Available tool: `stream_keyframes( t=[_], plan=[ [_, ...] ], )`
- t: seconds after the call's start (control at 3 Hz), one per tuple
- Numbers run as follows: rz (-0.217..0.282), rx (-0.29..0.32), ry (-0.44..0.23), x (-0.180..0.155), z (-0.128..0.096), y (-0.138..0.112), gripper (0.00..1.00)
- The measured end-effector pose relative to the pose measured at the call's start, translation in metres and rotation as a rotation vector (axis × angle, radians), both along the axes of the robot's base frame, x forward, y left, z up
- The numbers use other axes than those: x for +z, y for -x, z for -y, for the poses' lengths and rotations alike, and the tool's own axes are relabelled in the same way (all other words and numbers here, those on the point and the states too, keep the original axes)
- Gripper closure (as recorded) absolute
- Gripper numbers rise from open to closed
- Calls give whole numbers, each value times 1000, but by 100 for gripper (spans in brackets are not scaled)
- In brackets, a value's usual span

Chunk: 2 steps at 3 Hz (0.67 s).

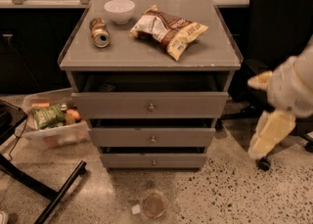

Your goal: Open bottom drawer

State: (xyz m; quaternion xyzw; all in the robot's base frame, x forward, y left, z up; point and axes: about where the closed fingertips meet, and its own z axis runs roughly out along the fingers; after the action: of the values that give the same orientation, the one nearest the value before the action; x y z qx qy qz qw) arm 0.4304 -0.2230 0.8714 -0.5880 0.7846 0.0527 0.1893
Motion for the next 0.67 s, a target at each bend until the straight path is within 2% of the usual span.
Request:
stream_keyframes(
  t=[0.33, 0.67],
  plan=[
    [-31, -68, -56, -76, -3, 20, 0],
    [-117, -111, -62, -177, -28, 31, 0]
  ],
)
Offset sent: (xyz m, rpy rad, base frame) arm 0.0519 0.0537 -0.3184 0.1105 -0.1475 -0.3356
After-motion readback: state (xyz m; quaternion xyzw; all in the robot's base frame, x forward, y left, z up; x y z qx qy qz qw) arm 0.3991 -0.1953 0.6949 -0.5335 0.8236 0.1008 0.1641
